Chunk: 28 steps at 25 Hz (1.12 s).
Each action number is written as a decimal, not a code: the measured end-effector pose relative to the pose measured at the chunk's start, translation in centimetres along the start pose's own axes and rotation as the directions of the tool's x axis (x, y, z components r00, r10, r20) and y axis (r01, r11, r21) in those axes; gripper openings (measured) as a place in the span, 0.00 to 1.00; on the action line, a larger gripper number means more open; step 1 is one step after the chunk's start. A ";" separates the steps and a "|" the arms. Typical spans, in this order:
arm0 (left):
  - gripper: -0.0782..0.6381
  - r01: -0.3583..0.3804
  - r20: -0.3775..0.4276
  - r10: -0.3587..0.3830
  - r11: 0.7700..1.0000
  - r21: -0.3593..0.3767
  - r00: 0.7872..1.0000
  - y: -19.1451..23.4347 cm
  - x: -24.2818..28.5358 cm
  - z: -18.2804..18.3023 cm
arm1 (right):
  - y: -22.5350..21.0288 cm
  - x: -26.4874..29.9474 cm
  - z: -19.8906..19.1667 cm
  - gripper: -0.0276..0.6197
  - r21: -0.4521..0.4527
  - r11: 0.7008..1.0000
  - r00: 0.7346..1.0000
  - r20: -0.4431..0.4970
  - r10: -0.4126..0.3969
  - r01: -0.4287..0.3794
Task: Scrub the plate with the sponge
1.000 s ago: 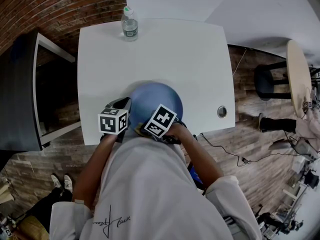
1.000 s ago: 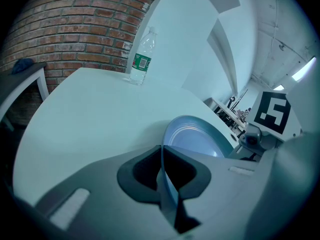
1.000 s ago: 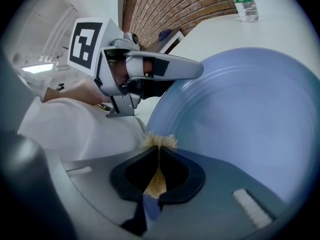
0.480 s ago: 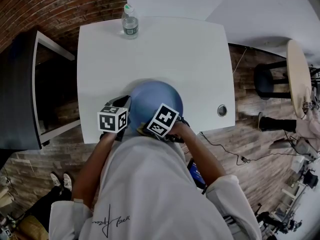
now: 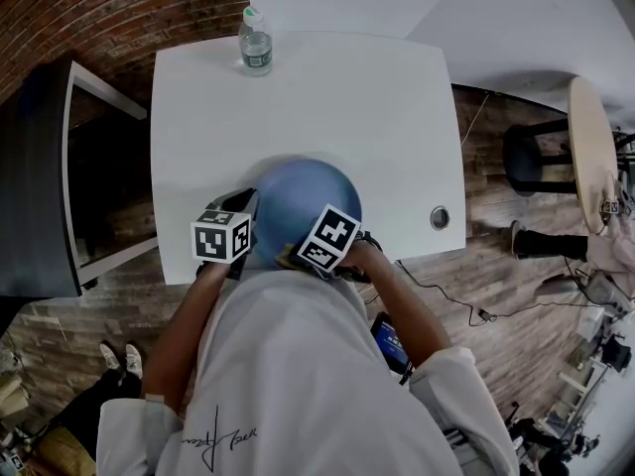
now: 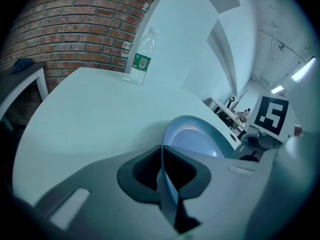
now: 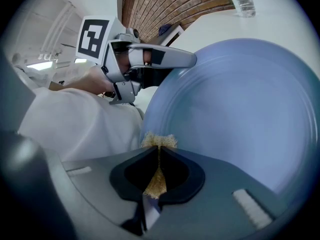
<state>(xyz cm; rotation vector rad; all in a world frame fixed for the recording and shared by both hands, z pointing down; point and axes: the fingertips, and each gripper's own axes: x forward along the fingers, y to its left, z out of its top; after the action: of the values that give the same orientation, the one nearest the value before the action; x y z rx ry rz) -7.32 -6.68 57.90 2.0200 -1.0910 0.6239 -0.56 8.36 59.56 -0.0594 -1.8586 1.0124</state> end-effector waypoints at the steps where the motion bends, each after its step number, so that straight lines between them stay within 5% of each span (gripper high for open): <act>1: 0.15 0.000 0.000 0.000 1.000 -0.001 1.000 0.0 0.0 0.0 | 0.0 0.0 -0.1 0.08 -0.001 1.000 1.000 -0.001 -0.002 0.002; 28: 0.15 0.004 0.003 -0.004 1.000 -0.006 1.000 -0.1 -0.1 0.0 | -1.4 -1.9 -2.3 0.08 -0.031 0.996 0.994 -0.080 -0.080 0.078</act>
<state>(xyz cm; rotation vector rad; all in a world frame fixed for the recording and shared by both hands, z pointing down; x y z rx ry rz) -7.27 -6.59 57.83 2.0182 -1.0894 0.6155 2.70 7.96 59.52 -0.0430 -1.7877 0.9166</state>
